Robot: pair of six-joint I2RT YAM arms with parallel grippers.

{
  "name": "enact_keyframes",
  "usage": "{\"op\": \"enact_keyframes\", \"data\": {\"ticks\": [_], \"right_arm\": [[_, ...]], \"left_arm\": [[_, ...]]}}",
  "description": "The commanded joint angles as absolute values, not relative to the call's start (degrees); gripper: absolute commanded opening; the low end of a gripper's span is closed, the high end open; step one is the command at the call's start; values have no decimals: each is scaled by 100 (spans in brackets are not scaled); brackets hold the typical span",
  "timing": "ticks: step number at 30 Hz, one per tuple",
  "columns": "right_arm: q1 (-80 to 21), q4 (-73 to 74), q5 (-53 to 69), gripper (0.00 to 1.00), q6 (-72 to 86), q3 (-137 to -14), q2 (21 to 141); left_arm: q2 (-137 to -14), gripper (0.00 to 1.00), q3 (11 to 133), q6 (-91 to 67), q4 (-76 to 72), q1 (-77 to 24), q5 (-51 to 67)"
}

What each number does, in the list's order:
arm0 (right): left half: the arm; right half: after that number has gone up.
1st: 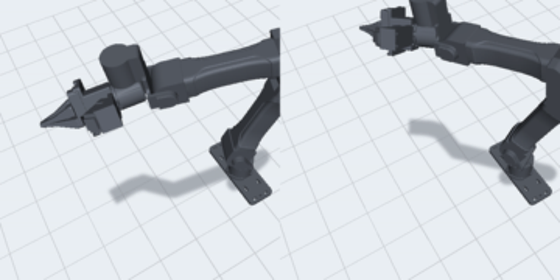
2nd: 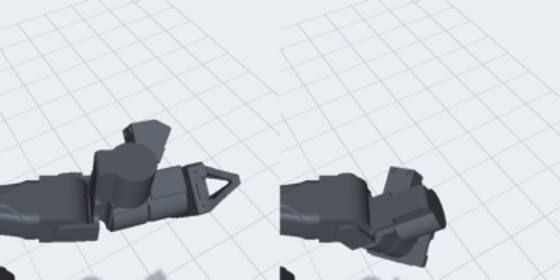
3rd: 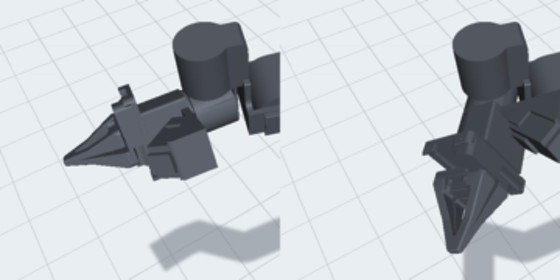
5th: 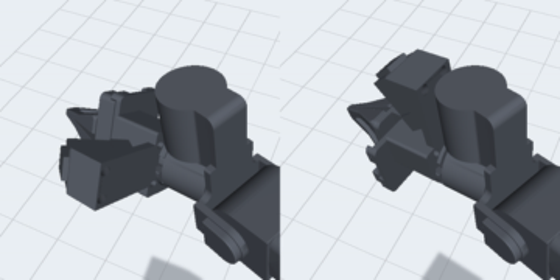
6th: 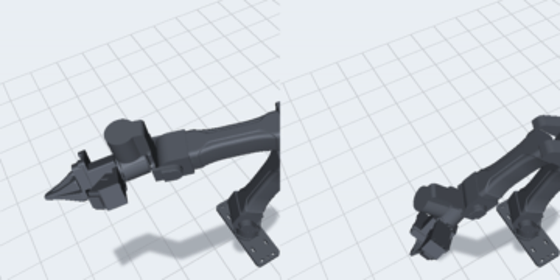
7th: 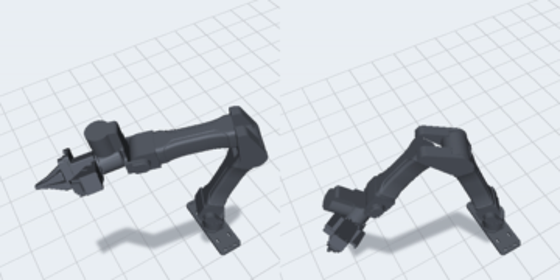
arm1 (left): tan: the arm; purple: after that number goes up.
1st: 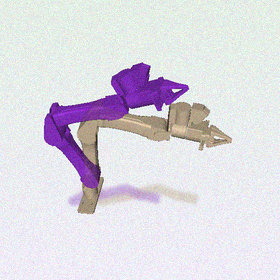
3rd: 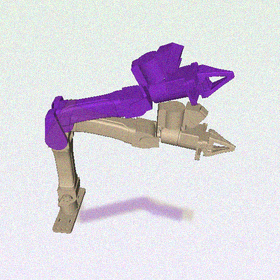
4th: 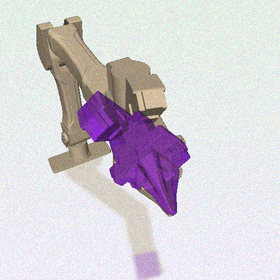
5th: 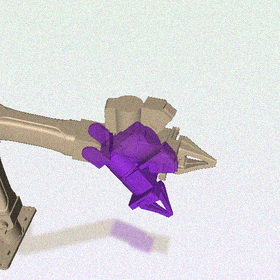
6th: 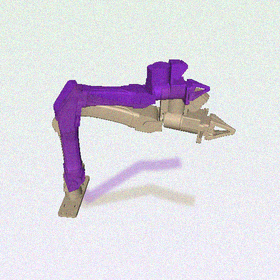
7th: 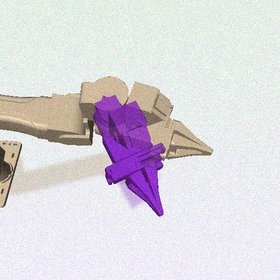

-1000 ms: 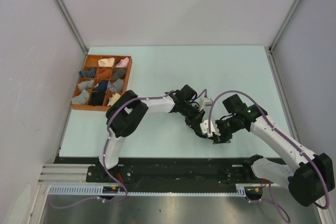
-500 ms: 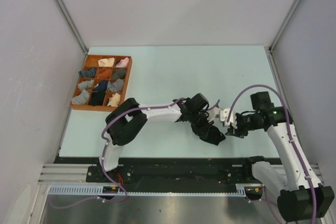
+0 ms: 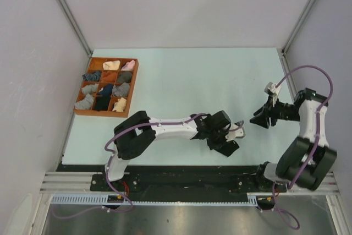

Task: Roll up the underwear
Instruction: Roll the underwear to the center of the board.

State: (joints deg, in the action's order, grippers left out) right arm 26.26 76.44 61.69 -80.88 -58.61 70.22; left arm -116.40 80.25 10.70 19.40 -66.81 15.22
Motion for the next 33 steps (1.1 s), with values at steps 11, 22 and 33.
{"op": "enact_keyframes", "data": {"ticks": [11, 22, 33], "right_arm": [[749, 6584, 4959, 60, -5425, -6161, 9772], [-219, 6003, 3938, 56, -4755, -6117, 10573], [-1344, 5634, 3901, 10, -4395, -6485, 11056]], "left_arm": [[-12770, 11, 8288, 2004, 2838, -7356, 1345], [-12815, 11, 8385, 2021, 2962, -7321, 1441], [-12744, 11, 8332, 1864, 2979, -6997, 1801]]}}
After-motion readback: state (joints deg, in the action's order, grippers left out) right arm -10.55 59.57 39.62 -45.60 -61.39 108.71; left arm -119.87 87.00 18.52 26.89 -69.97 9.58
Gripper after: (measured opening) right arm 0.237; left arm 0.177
